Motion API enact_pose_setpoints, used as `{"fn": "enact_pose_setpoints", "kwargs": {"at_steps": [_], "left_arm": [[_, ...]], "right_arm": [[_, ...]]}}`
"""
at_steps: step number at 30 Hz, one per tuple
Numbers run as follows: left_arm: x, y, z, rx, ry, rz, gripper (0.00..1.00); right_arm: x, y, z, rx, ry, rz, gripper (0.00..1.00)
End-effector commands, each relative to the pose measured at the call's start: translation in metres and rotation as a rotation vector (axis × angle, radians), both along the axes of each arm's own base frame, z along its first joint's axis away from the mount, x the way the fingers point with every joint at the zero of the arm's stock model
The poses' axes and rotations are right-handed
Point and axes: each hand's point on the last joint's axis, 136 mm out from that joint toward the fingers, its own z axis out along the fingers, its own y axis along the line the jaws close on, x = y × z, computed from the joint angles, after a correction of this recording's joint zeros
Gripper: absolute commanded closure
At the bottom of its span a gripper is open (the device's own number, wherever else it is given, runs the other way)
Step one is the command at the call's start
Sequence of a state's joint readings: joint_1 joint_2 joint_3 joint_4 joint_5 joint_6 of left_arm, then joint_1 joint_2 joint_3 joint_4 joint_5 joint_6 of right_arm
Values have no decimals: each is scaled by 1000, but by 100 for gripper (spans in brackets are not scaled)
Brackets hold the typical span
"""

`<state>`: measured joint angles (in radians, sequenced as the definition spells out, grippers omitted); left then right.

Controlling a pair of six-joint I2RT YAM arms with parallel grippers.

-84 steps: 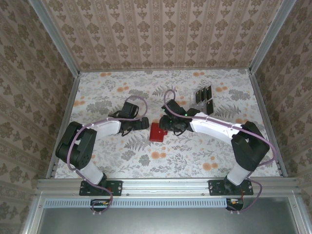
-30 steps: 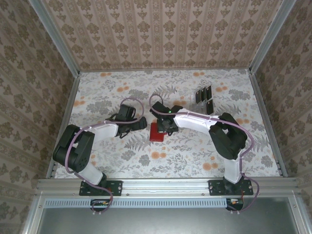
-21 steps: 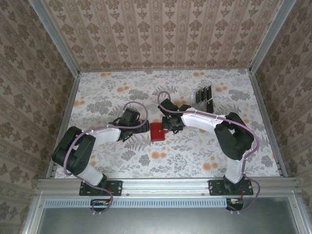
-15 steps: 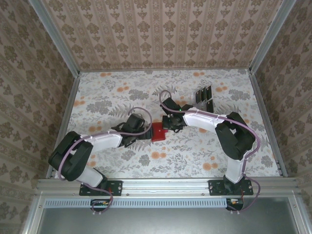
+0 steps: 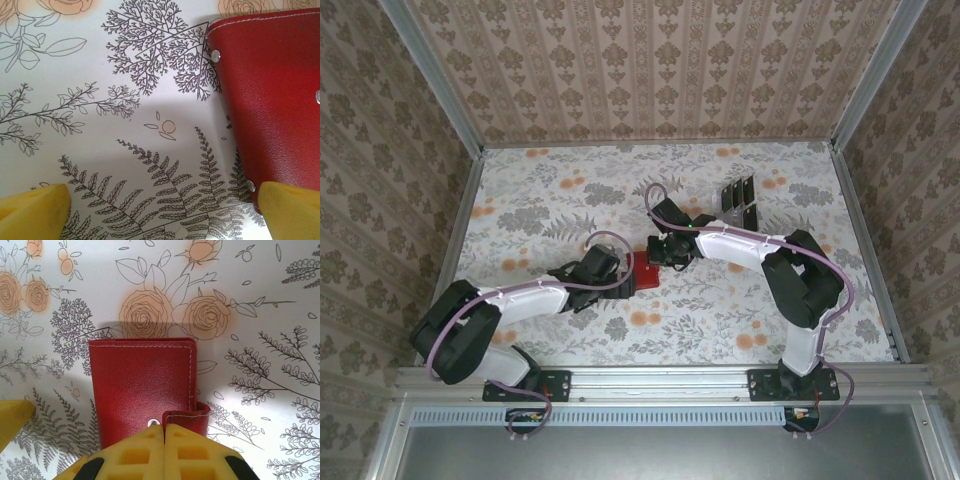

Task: Put the credit cards into the card holder

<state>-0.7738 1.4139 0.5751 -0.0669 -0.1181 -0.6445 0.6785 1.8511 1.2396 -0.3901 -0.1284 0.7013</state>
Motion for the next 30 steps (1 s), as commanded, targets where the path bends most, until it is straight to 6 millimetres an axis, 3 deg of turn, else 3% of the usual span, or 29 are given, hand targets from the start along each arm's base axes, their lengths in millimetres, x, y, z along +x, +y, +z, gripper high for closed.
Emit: {"fn": "enact_pose_setpoints", "kwargs": {"at_steps": [1,12,30], "left_arm": [[-9,5,-13,41,37,-5,0],[-11,6,-28,89,57,-9,0],[-16,10,-40,102,80,1,0]], "right_arm": [[1,11,6,39,-4,40,100],[-3,24,-2,53,32,83,100],[-10,25,-19,-7,62,102,100]]}}
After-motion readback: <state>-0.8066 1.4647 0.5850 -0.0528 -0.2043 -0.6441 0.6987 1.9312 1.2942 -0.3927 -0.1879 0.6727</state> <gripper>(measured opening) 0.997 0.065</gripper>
